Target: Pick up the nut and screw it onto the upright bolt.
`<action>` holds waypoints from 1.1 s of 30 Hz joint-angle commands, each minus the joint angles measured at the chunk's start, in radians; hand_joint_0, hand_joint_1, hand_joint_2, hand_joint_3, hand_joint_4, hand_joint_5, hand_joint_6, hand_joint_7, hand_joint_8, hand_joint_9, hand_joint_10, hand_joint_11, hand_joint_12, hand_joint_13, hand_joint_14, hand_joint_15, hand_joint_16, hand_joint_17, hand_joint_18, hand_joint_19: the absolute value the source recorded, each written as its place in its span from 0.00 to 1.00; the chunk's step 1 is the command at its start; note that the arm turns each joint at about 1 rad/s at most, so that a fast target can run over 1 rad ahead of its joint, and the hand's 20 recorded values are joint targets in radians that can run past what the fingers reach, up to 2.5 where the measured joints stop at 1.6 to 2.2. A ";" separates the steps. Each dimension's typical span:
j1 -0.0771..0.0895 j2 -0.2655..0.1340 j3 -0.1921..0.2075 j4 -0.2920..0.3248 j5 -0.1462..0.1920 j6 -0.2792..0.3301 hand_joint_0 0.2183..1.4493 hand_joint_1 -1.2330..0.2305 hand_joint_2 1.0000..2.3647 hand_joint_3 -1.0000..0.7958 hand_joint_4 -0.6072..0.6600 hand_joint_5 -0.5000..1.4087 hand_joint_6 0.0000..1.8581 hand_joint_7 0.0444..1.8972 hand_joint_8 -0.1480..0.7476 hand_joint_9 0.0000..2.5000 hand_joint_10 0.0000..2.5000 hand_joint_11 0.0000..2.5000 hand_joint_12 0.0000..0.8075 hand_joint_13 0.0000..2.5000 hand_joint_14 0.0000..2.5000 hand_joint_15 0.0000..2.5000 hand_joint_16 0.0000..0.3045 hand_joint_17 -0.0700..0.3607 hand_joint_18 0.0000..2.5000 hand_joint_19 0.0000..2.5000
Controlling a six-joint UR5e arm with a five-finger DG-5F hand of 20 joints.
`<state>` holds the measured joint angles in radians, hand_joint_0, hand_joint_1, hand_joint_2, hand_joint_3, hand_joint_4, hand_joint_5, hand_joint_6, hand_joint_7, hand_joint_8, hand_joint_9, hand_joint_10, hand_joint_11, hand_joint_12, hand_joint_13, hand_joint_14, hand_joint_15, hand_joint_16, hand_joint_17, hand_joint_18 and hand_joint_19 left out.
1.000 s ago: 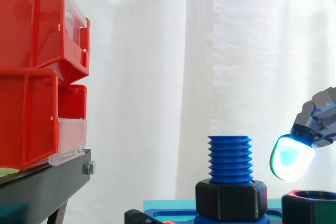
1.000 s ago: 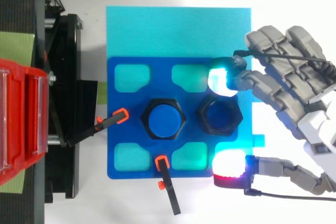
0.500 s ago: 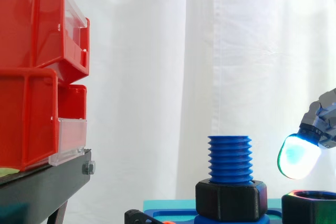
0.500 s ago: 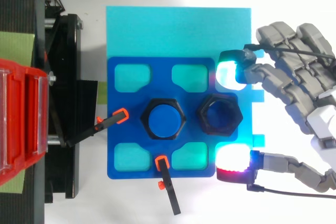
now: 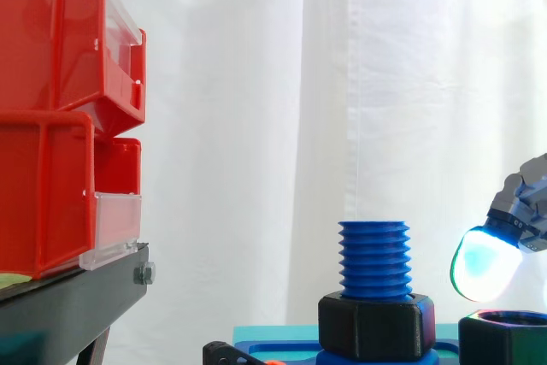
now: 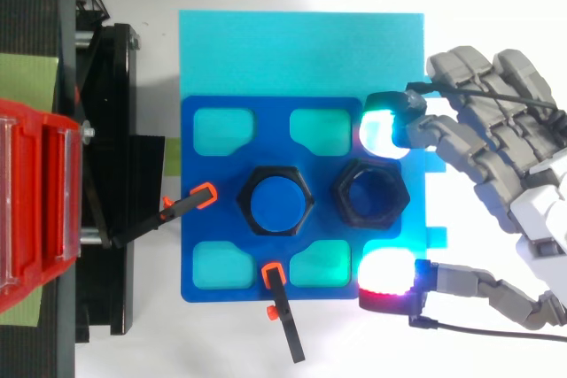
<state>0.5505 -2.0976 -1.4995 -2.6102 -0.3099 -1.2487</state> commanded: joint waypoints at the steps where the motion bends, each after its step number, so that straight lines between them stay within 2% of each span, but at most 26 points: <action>1: 0.000 -0.001 0.001 0.009 0.000 -0.001 0.10 0.36 0.00 0.28 0.70 0.12 0.27 0.40 0.56 0.06 0.00 0.00 0.60 0.08 0.00 0.00 0.23 0.53 0.06 0.00; 7: 0.000 -0.001 -0.001 0.010 0.000 -0.008 0.09 0.34 0.00 0.28 0.70 0.12 0.27 0.40 0.56 0.06 0.00 0.00 0.60 0.07 0.00 0.00 0.24 0.54 0.06 0.00; 10: 0.000 -0.010 -0.001 0.010 0.002 -0.008 0.09 0.37 0.00 0.28 0.68 0.11 0.27 0.42 0.52 0.01 0.00 0.00 0.59 0.02 0.00 0.00 0.23 0.53 0.00 0.00; 15: 0.000 -0.010 -0.001 0.019 0.000 -0.018 0.05 0.34 0.00 0.28 0.69 0.11 0.27 0.43 0.53 0.00 0.00 0.00 0.60 0.01 0.00 0.00 0.25 0.55 0.00 0.00; 33: 0.000 -0.010 -0.001 0.018 -0.001 -0.034 0.06 0.28 0.00 0.28 0.68 0.10 0.27 0.42 0.51 0.00 0.00 0.00 0.58 0.00 0.00 0.00 0.24 0.55 0.00 0.00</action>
<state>0.5515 -2.1077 -1.5001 -2.5902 -0.3156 -1.2750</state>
